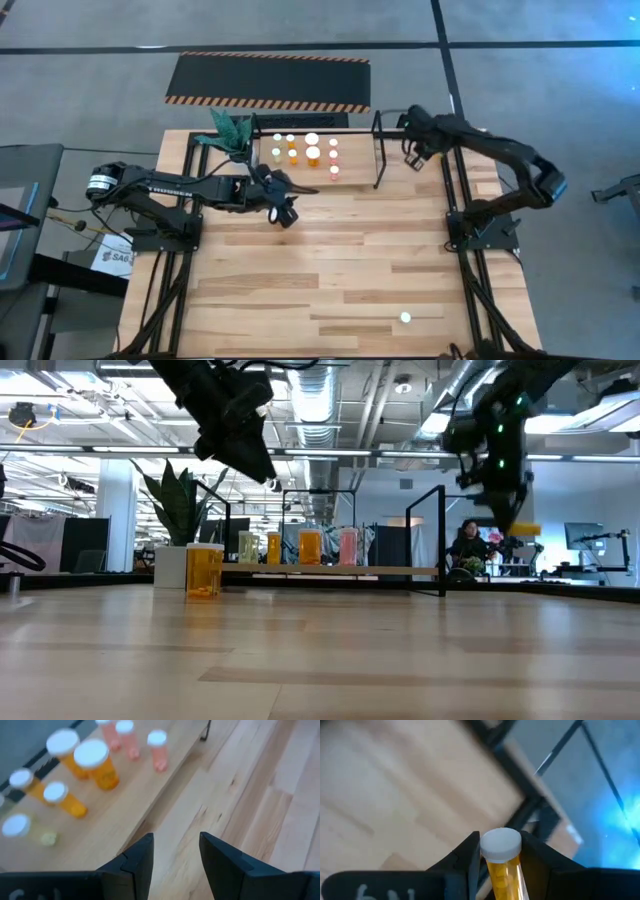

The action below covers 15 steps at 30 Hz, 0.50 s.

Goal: Pick and place medicine bottles onto shelf by color
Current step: Move the small orange pill bottle to the center of the table

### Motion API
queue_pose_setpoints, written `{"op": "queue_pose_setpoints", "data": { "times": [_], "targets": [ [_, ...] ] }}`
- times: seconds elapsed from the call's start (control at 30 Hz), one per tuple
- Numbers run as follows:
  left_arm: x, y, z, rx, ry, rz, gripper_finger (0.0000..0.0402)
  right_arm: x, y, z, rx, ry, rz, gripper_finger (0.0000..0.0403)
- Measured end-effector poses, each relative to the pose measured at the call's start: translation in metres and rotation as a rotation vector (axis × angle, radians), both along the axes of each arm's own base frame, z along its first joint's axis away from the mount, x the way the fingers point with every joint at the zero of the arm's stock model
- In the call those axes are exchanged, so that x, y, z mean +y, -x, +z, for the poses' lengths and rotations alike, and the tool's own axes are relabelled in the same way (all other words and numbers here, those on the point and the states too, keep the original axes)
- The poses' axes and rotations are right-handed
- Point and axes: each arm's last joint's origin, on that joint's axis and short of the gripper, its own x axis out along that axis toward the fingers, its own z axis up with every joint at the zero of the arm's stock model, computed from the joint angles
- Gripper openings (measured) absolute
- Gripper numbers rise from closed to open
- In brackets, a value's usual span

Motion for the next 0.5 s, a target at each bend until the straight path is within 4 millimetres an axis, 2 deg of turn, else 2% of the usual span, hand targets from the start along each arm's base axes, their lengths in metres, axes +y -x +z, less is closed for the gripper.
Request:
{"op": "queue_pose_setpoints", "data": {
  "times": [0.13, 0.27, 0.37, 0.5],
  "targets": [
    [0.0, -0.007, 0.006, -0.074, -0.038, -0.035, 0.0147, 0.0, 0.01, 0.043, -0.136, 0.139, -0.067, 0.0131],
    [0.0, -0.016, 0.019, -0.212, -0.085, -0.07, 0.0147, 0.012, 0.018, 0.082, -0.292, 0.291, -0.067, 0.0131],
    [0.0, -0.021, 0.027, -0.304, -0.111, -0.094, 0.0147, 0.027, 0.017, 0.103, -0.476, 0.361, -0.01, 0.0131],
    [-0.002, -0.026, 0.037, -0.4, -0.123, -0.152, 0.0147, 0.05, 0.009, 0.124, -0.763, 0.333, 0.169, 0.0131]
  ]
}}
